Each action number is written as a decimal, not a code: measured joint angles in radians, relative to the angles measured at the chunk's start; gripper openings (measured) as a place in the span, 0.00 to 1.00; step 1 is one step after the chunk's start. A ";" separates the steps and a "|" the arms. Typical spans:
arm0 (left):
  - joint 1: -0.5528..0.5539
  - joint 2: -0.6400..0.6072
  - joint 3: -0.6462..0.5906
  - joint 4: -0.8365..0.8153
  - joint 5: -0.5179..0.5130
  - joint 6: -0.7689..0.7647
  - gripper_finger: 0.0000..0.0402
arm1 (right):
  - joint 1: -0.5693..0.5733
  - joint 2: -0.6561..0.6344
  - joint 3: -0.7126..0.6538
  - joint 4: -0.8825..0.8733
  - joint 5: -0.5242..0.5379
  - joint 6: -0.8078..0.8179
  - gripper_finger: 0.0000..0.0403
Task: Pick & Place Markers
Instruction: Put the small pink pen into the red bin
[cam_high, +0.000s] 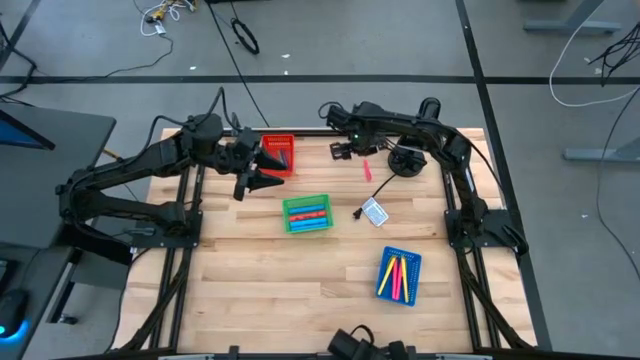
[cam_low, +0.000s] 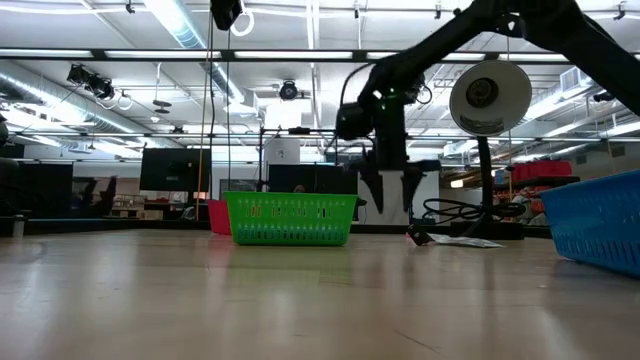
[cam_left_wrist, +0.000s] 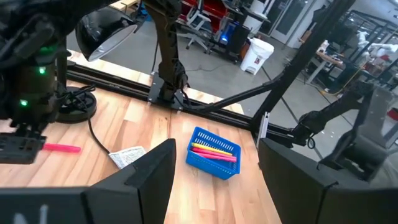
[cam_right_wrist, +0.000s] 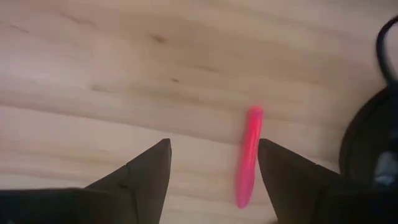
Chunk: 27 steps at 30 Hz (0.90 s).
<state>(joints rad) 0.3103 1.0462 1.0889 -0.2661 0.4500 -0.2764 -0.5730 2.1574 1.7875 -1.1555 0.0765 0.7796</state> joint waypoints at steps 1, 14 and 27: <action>0.000 0.000 0.000 0.000 0.000 0.000 0.58 | -0.005 0.000 -0.024 0.010 -0.014 -0.002 0.60; 0.000 0.001 0.000 -0.002 -0.009 0.027 0.58 | -0.020 -0.001 -0.222 0.087 -0.129 -0.027 0.60; 0.000 0.002 0.000 -0.001 -0.011 0.027 0.58 | -0.068 -0.003 -0.227 0.121 -0.190 -0.125 0.45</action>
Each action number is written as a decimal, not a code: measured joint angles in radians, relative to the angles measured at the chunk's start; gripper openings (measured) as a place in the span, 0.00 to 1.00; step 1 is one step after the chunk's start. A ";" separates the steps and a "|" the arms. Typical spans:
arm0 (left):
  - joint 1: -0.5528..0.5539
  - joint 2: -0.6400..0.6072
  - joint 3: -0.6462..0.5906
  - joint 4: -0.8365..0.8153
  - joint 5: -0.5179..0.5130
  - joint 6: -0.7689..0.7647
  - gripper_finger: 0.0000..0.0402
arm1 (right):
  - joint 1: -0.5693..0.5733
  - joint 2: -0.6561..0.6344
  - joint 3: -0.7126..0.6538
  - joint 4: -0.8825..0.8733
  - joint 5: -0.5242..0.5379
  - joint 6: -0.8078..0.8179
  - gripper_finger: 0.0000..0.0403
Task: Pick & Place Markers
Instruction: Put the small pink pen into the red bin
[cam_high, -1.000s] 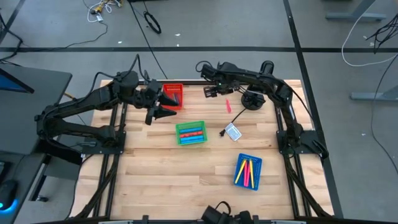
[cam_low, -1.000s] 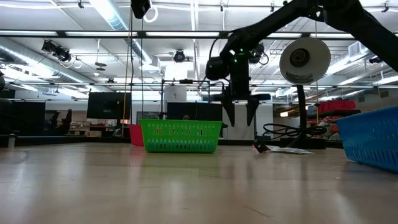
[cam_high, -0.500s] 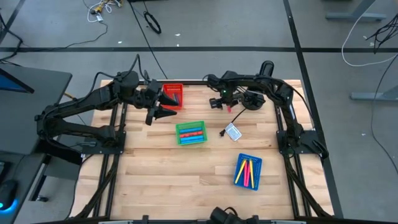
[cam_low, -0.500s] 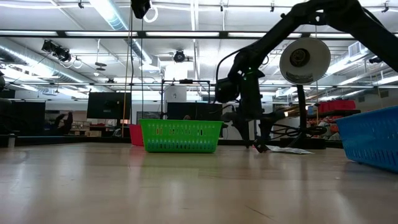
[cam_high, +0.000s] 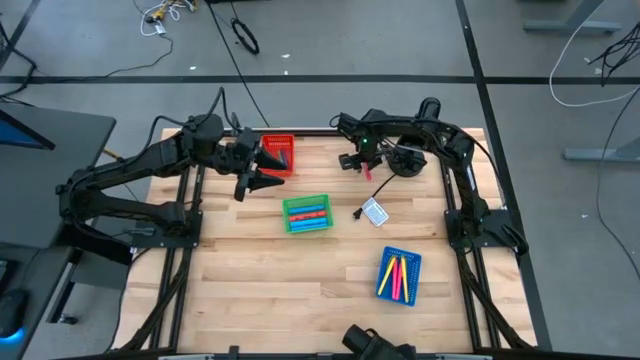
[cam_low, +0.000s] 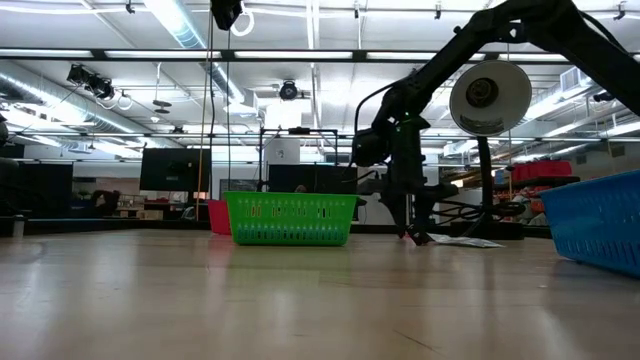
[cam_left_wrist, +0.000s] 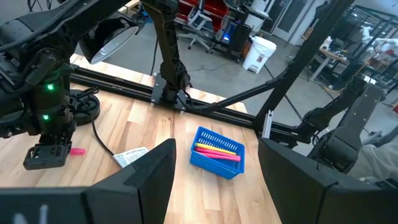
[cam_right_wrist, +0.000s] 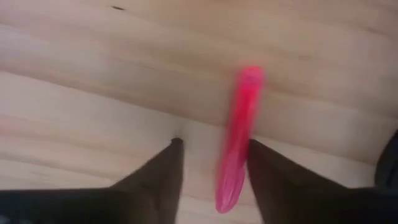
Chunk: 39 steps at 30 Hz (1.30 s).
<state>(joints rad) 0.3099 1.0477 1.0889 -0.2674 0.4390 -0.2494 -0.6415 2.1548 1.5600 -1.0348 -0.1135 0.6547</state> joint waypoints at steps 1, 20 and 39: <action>0.000 0.000 0.000 0.000 0.000 0.002 0.58 | 0.000 0.000 0.000 -0.002 -0.001 -0.008 0.40; 0.001 0.000 0.000 0.020 -0.122 -0.067 0.58 | 0.054 -0.154 -0.002 0.010 -0.001 -0.080 0.05; 0.001 0.000 0.000 0.077 -0.200 -0.140 0.58 | 0.244 -0.567 0.000 0.315 -0.007 -0.253 0.04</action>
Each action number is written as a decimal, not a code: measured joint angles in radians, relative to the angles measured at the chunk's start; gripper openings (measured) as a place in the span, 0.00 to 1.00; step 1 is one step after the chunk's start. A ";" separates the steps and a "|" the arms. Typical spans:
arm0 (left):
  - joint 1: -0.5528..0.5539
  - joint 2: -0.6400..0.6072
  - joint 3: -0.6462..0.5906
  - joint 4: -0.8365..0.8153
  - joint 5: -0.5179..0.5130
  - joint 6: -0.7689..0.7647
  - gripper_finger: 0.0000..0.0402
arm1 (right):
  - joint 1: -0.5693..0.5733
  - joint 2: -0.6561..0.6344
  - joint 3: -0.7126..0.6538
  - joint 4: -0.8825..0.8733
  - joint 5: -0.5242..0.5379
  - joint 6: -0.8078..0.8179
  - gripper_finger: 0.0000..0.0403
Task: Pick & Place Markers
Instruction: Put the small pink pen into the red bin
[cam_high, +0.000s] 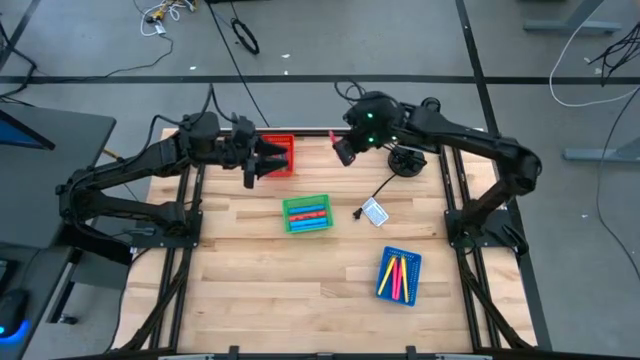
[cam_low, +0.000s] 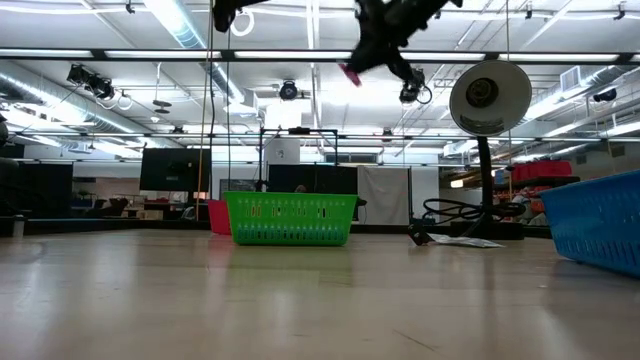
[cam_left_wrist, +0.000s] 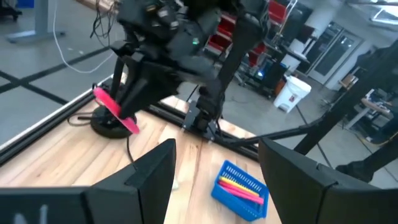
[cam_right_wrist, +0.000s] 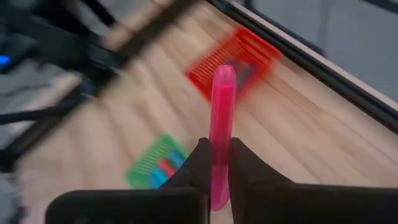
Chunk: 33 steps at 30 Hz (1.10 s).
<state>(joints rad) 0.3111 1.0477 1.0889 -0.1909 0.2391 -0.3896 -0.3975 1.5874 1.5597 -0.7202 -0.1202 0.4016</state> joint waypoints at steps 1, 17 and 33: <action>0.000 0.000 0.000 0.009 0.000 0.000 0.58 | 0.011 -0.010 0.000 0.030 -0.016 0.000 0.04; -0.001 0.000 0.000 0.074 0.037 -0.019 0.58 | 0.170 -0.046 0.000 0.448 -0.264 -0.190 0.04; -0.043 0.009 0.018 0.147 0.009 0.029 0.58 | 0.220 -0.043 0.000 0.571 -0.255 -0.174 0.04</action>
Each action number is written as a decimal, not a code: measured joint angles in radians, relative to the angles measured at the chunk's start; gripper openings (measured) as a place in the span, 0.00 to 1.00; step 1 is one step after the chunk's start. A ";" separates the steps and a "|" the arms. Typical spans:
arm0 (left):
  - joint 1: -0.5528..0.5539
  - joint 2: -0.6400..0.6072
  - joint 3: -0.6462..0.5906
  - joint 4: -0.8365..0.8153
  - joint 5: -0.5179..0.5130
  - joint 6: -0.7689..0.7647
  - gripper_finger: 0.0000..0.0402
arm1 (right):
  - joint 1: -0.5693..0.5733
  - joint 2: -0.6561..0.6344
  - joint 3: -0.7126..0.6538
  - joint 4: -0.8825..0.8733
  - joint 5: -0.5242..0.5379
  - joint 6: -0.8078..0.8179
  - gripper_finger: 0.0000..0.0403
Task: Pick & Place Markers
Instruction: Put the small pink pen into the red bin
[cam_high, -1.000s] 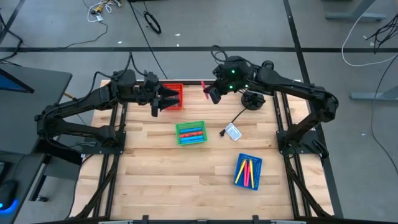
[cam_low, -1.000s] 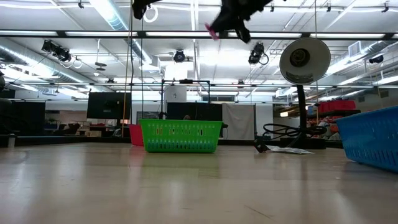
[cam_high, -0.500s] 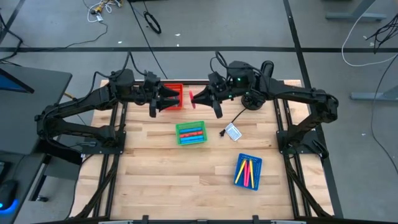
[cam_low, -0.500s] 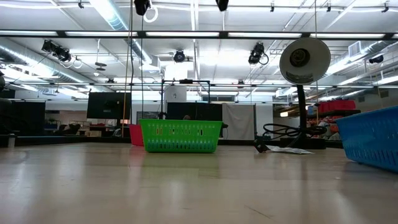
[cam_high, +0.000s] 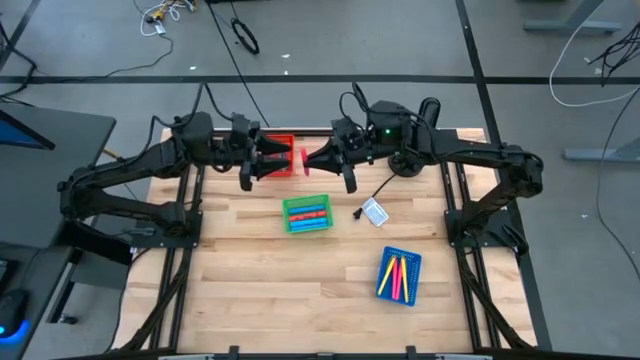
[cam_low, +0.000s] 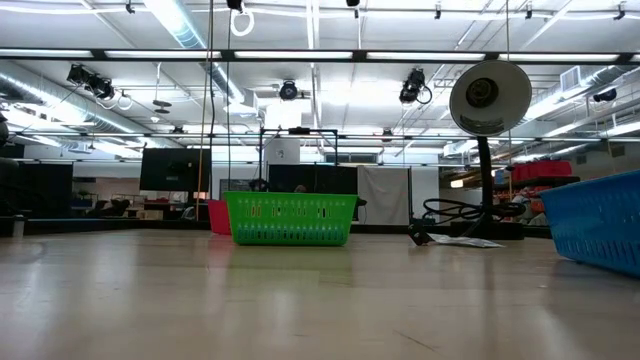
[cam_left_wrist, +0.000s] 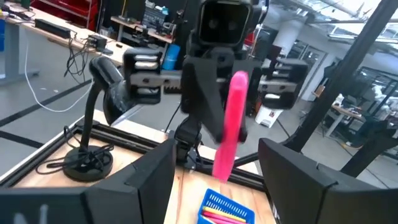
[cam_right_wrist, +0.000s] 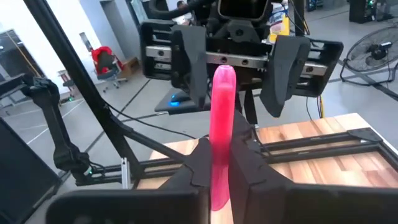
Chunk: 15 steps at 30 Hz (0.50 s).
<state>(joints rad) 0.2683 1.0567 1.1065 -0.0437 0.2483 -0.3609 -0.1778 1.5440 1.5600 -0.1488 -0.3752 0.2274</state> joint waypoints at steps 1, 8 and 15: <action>-0.006 0.010 0.013 -0.002 -0.003 0.005 0.58 | 0.002 0.001 0.000 0.000 0.000 0.000 0.04; -0.033 0.097 0.123 -0.039 -0.017 0.059 0.58 | 0.003 0.001 0.053 -0.020 0.028 -0.004 0.04; -0.031 0.154 0.221 -0.038 -0.005 0.092 0.58 | 0.005 0.006 0.126 -0.126 0.053 -0.045 0.04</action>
<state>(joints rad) 0.2373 1.2107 1.3280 -0.0821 0.2429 -0.2690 -0.1726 1.5503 1.6863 -0.2751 -0.3218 0.1822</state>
